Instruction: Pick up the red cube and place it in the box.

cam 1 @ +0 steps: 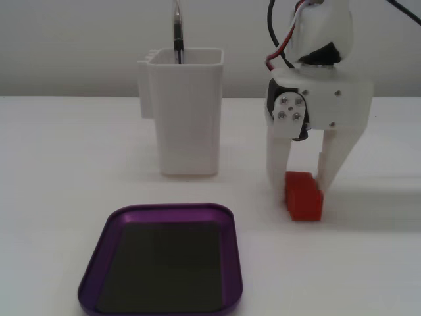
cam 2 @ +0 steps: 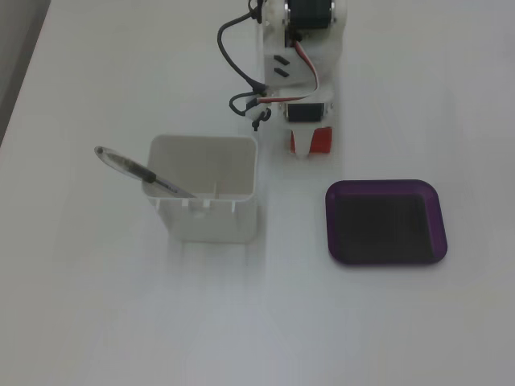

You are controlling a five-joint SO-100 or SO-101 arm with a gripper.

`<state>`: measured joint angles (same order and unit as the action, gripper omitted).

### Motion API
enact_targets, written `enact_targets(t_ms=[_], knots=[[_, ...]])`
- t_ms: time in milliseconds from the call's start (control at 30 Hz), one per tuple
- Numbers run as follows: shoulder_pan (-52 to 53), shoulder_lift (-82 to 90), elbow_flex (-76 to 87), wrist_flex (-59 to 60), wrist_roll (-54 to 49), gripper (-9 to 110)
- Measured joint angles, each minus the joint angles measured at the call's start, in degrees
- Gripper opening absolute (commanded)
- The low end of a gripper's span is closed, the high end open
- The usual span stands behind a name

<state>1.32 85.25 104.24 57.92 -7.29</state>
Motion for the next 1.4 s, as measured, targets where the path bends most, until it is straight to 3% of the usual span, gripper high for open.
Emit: enact_targets(t_ms=[133, 633, 767, 1033, 1400], knots=[[-3.4, 0.0, -0.4, 1.8, 0.0, -1], [-20.5, -0.3, -21.1, 26.2, 0.1, 0], [-21.8, -0.3, -25.3, 26.9, 6.0, 0], [-21.5, -0.4, -34.5, 18.5, 23.7, 0], [-21.4, -13.0, -35.6, 3.1, 28.8, 0]])
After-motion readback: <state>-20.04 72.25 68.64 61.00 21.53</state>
